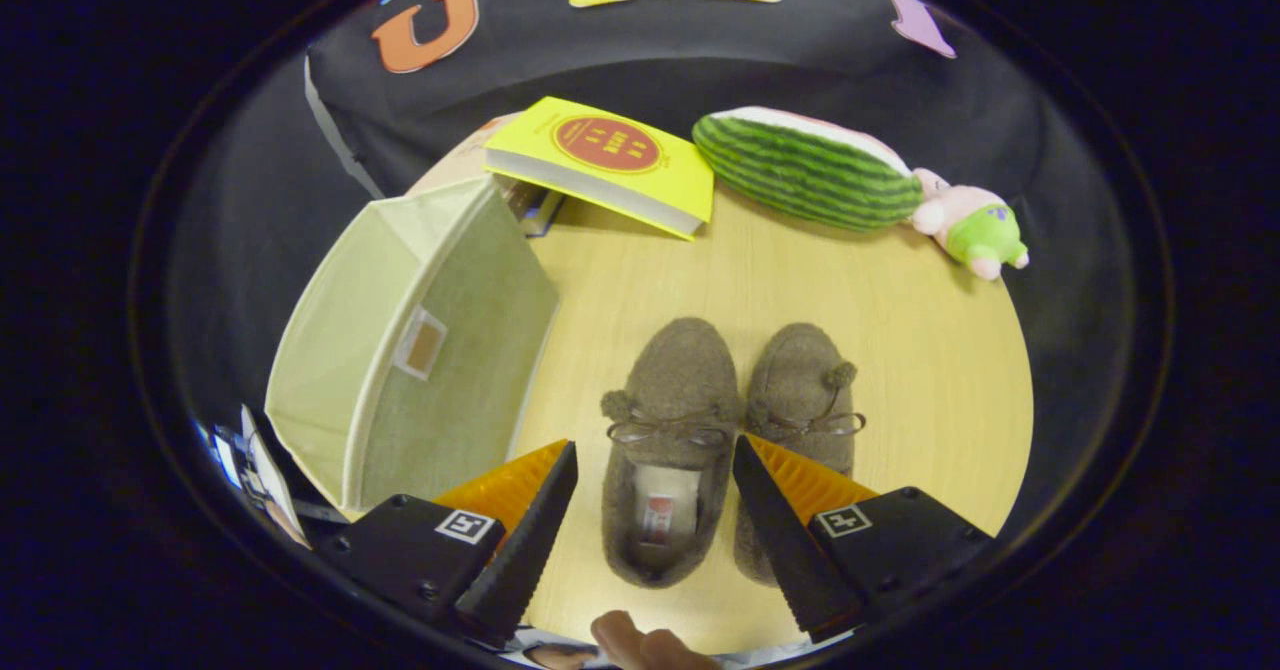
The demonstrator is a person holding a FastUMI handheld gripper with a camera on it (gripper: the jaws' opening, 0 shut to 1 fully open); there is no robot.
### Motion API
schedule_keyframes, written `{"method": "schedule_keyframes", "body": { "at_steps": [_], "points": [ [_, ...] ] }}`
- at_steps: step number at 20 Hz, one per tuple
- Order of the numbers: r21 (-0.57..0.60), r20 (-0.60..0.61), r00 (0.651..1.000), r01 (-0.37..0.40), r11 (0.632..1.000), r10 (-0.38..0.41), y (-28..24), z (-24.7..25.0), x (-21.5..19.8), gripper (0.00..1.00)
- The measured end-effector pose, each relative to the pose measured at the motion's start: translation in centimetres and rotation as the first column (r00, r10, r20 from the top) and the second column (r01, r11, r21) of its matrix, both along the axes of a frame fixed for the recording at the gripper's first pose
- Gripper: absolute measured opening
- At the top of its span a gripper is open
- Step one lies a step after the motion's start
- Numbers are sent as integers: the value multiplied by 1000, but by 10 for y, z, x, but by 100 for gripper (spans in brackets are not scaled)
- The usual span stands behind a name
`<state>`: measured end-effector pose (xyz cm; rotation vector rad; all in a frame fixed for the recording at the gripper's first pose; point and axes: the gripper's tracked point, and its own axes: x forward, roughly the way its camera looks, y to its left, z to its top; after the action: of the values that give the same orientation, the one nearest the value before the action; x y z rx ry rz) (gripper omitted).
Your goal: Open the storage box then place both shoes into the box .Put the left shoe in first, then the right shoe, with the right side of both shoes facing outward in a uniform manner.
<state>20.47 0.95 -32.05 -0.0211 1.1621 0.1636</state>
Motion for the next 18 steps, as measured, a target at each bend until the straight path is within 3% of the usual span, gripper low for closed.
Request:
{"method": "schedule_keyframes", "body": {
  "at_steps": [4, 7, 10, 12, 13, 15, 18],
  "points": [
    [12, -70, 997, -34, 999, 35, 1, -22, -10, 93],
    [-105, -89, 994, -75, 992, 66, -16, -40, -12, 81],
    [-131, -86, 993, -89, 987, 78, -16, -50, -7, 67],
    [-170, -75, 995, -70, 983, 58, -26, -57, 1, 50],
    [-173, -87, 995, -56, 983, 42, -28, -63, 2, 36],
    [-152, -97, 995, -29, 988, 14, -27, -72, 4, 20],
    [-128, -104, 994, 8, 992, -21, -26, -70, 4, 8]
  ]
}}
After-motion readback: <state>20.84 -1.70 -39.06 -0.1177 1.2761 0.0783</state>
